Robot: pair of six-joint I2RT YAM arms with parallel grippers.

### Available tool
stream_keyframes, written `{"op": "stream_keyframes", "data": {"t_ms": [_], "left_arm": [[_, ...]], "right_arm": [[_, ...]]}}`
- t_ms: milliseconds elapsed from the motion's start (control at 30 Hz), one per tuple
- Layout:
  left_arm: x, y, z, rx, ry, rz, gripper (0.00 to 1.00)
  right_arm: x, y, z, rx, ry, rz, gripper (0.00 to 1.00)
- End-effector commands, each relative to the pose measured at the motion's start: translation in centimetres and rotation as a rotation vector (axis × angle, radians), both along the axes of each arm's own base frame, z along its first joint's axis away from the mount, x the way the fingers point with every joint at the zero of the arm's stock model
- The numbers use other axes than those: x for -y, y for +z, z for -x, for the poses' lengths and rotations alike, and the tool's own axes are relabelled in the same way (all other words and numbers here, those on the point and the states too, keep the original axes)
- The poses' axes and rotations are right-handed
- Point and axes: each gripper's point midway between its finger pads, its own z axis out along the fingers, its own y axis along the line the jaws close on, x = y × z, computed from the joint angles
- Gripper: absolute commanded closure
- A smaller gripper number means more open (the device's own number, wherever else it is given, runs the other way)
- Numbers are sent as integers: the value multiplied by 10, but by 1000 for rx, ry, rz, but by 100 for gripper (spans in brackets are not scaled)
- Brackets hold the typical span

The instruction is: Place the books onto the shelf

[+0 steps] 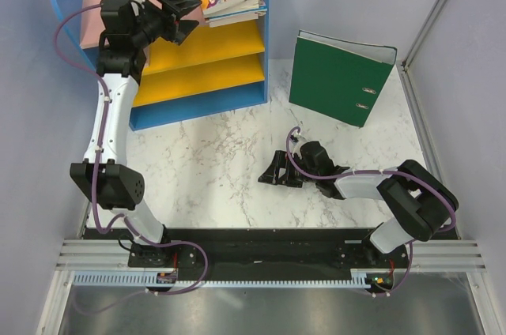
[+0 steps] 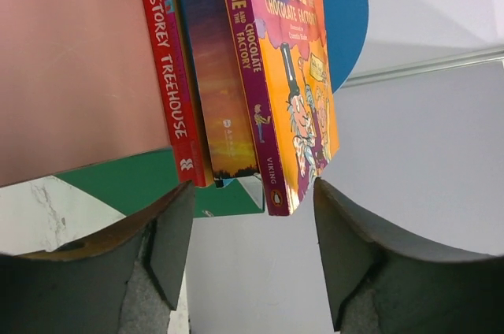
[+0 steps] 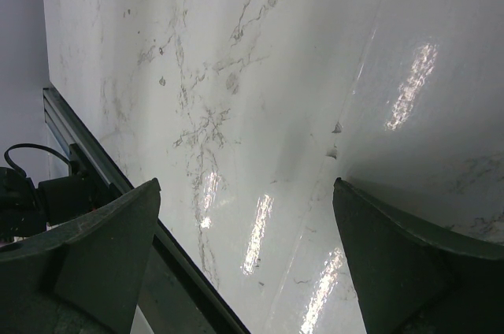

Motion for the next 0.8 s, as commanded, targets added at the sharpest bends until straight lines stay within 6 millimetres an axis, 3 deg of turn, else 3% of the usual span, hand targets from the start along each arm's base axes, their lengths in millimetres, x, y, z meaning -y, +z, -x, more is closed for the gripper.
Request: {"op": "stream_keyframes", "data": {"t_ms": [0, 167, 333, 467, 767], "left_arm": [[-1, 31, 19, 104, 0, -24, 36], [2, 36, 20, 117, -22, -2, 48], [2, 37, 25, 133, -20, 8, 50], [4, 39, 24, 136, -29, 30, 60], [13, 40, 24, 137, -48, 46, 60]], "right_arm": [[8, -22, 10, -60, 9, 72, 2], [8, -23, 10, -61, 8, 74, 2], [8, -24, 10, -64, 10, 76, 2], [8, -23, 10, -64, 11, 74, 2], [7, -24, 9, -64, 12, 73, 2]]}}
